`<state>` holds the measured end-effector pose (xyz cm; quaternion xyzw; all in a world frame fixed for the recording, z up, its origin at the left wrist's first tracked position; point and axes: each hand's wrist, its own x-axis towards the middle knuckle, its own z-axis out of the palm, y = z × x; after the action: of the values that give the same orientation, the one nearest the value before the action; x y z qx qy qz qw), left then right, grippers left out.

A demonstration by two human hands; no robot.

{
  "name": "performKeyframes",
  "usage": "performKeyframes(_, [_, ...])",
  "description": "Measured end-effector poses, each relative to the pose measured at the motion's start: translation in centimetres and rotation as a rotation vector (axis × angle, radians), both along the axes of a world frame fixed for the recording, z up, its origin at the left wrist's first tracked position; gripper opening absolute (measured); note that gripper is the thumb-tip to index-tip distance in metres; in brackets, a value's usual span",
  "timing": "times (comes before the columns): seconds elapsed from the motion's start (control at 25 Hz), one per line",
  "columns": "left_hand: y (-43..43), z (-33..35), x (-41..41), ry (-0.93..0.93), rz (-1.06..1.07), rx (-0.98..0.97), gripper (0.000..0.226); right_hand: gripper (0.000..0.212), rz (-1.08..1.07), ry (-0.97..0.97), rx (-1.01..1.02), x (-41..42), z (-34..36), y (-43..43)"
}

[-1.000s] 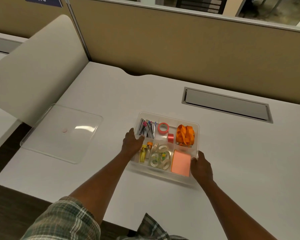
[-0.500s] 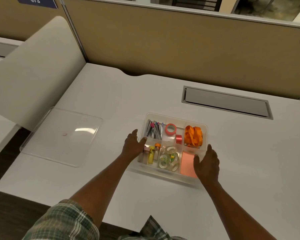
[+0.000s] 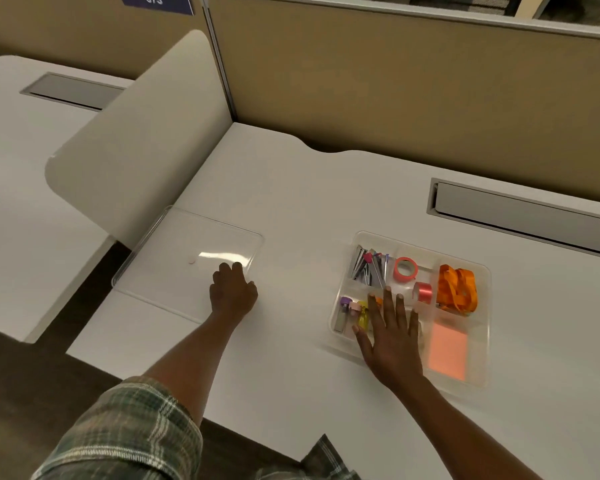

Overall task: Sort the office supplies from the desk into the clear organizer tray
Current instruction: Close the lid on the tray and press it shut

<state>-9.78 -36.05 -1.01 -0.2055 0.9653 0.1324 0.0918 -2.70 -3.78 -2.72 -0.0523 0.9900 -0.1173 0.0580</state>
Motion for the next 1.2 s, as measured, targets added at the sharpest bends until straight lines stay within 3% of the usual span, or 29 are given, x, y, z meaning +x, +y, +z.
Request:
performKeyframes(0.36, [-0.7,-1.3,0.9,-0.032,-0.017,0.061,0.022,0.074,-0.016,-0.009,0.060,0.1,-0.3,-0.1])
performKeyframes(0.6, [1.6,-0.7,2.0,-0.012,-0.100,-0.041,0.024,0.075,-0.005,-0.014,0.035,0.0,-0.2,0.1])
performKeyframes(0.88, [6.9,6.9,-0.2,0.437,-0.073,-0.048,0.018,0.074,0.000,-0.053,-0.099,-0.6,1.1,0.9])
performKeyframes(1.04, [12.5,12.7,-1.2,0.797,-0.134,0.147,0.010,0.078,-0.037,0.009,-0.279,-1.6,4.0,2.7])
performKeyframes(1.2, [18.5,17.9,-1.0,0.951,-0.163,0.307,0.017,0.075,-0.144,0.086,-0.479,-3.1,7.1,6.7])
